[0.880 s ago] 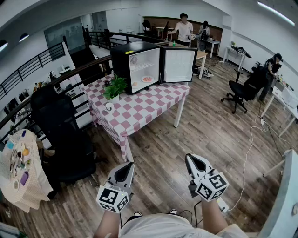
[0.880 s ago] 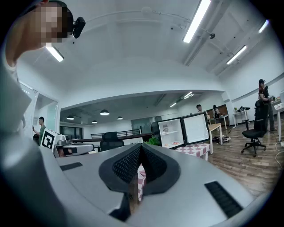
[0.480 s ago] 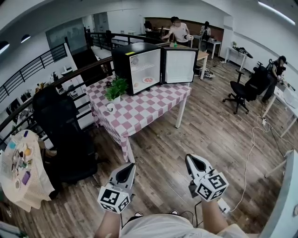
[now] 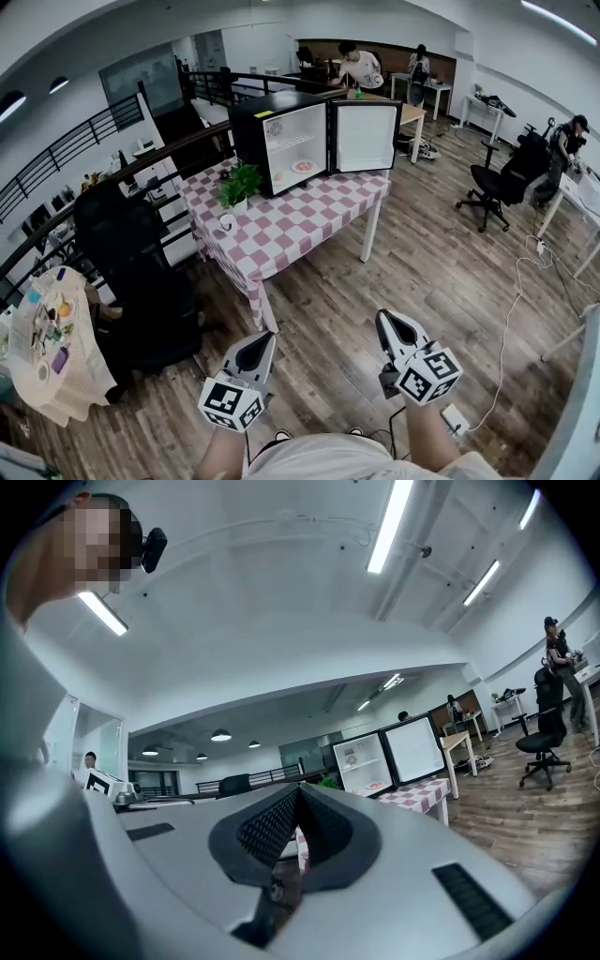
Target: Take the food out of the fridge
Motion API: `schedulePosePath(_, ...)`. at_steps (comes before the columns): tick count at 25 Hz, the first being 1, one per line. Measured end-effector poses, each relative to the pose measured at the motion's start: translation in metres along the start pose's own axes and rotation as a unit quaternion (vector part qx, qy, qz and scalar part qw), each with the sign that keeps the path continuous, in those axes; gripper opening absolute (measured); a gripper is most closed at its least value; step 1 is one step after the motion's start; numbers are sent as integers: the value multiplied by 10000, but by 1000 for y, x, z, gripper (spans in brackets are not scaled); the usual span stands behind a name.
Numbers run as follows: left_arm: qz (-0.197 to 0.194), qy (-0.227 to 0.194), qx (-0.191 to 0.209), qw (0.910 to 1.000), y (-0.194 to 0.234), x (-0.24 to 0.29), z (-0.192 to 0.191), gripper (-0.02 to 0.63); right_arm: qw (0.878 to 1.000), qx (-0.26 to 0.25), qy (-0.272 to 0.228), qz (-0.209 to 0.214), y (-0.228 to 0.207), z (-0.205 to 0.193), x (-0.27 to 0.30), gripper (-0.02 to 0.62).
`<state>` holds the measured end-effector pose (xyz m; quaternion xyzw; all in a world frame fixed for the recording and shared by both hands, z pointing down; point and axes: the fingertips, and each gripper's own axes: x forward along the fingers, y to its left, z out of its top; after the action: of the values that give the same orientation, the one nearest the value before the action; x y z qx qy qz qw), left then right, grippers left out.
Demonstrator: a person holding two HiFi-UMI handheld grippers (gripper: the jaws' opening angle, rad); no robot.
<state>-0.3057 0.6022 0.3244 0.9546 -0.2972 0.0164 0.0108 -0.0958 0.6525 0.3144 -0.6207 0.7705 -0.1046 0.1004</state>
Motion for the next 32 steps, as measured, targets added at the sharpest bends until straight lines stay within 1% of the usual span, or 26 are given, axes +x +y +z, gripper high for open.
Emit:
schedulePosePath(5,39,48,-12,10000,-28,30,2,6,9999,31,85,75,-36,6,-14,18)
schedulePosePath(9,28,122,-14,9999,-45,35,-9,6,9998,96,135,130,-49,-5,-29,19)
schedulePosePath(12,13,279,-10,9996,-62,45,-19,7,9993,291,214,74,-69,-12,-38,18)
schedulePosePath(14,9,369,10,9993,-71,50,-21,6,9987,423,257,132,-77,-16,-40,19)
schedulePosePath(17,-2,460,48,9989,-76,61,-22,7,9983,469,285,199,-88,-20,-41,18)
schedulePosePath(21,-62,486,77,9988,-71,83,-24,6,9978,575,303,160,-107,-27,-34,18)
schedulePosePath(26,-229,422,3,9988,-58,121,-29,7,9978,524,395,-48,-132,-25,-19,18)
schedulePosePath(29,-291,343,-43,9990,-41,145,-28,6,9981,447,398,-156,-148,-19,1,18)
schedulePosePath(32,-344,294,-49,9990,-18,171,-28,7,9981,424,391,-217,-161,-14,33,18)
